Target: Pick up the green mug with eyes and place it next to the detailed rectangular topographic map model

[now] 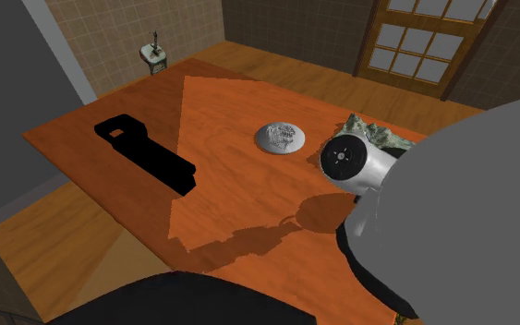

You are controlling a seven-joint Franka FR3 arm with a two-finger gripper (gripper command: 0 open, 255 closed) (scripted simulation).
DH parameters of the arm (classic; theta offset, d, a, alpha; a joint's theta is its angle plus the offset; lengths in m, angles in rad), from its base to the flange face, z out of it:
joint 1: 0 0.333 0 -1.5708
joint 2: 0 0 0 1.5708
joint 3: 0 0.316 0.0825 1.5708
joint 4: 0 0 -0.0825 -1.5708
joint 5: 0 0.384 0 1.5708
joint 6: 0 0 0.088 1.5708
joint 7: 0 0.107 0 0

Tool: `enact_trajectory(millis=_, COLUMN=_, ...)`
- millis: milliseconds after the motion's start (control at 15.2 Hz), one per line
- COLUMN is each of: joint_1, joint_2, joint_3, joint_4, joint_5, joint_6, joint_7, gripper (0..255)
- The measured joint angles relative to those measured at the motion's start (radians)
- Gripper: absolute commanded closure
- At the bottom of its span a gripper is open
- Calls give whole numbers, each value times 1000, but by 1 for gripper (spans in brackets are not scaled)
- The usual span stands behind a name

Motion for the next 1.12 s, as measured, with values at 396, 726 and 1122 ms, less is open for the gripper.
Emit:
enact_trajectory(millis=396, joint_1=4, joint_2=-61, joint_3=7, joint_4=-16, joint_5=171, joint_6=-23, joint_7=-172, gripper=255)
enact_trajectory(millis=726, joint_1=17, joint_2=-111, joint_3=10, joint_4=-23, joint_5=303, joint_6=-54, joint_7=-300, gripper=255)
enact_trajectory(millis=1122, joint_1=40, joint_2=-165, joint_3=3, joint_4=-16, joint_5=445, joint_6=-99, joint_7=-443, gripper=255)
